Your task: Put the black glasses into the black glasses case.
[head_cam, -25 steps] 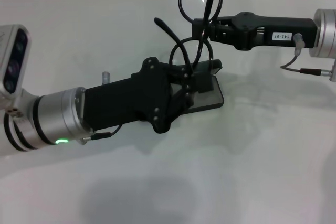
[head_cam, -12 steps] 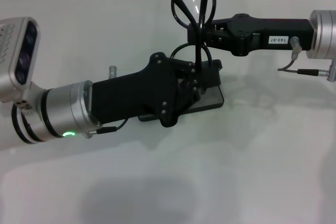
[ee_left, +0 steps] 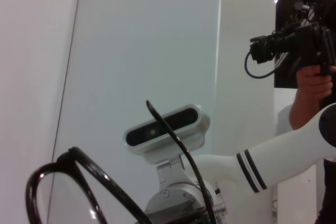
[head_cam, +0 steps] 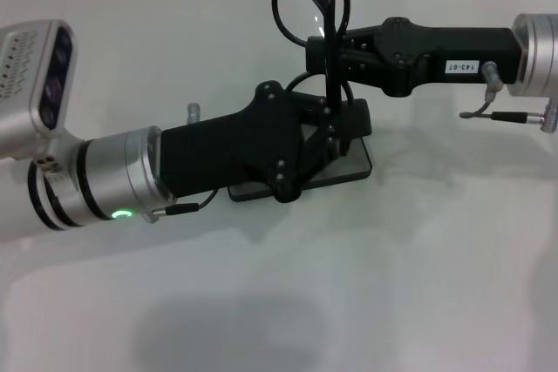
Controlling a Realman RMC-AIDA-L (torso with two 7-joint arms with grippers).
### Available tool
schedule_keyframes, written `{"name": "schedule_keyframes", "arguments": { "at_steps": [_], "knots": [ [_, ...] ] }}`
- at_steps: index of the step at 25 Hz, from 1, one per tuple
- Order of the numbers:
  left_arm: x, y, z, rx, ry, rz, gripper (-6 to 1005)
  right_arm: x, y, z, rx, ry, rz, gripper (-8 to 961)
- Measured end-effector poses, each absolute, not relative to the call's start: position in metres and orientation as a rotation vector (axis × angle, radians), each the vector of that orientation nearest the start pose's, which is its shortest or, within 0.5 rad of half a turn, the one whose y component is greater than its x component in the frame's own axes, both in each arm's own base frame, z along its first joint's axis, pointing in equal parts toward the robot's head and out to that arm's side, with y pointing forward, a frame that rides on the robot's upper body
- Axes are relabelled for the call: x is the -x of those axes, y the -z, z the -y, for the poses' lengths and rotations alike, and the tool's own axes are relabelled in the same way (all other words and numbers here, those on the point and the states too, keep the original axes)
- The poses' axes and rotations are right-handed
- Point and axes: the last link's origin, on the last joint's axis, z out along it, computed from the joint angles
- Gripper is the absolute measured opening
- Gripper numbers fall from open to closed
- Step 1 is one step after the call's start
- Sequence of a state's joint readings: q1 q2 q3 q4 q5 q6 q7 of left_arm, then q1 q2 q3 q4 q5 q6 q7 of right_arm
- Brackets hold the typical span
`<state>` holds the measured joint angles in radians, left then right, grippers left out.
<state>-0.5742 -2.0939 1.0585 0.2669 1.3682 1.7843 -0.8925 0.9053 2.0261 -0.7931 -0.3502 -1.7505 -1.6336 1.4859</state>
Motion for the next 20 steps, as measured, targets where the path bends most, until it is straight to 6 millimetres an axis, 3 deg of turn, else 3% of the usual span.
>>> {"name": "schedule_keyframes", "arguments": {
  "at_steps": [20],
  "knots": [
    [0.1994,0.0420,-0.2879,2.638,1.451,0.202,11,-0.1303,0.0224,-0.3747,2.966,-1.124,-0.443,136]
  ]
}}
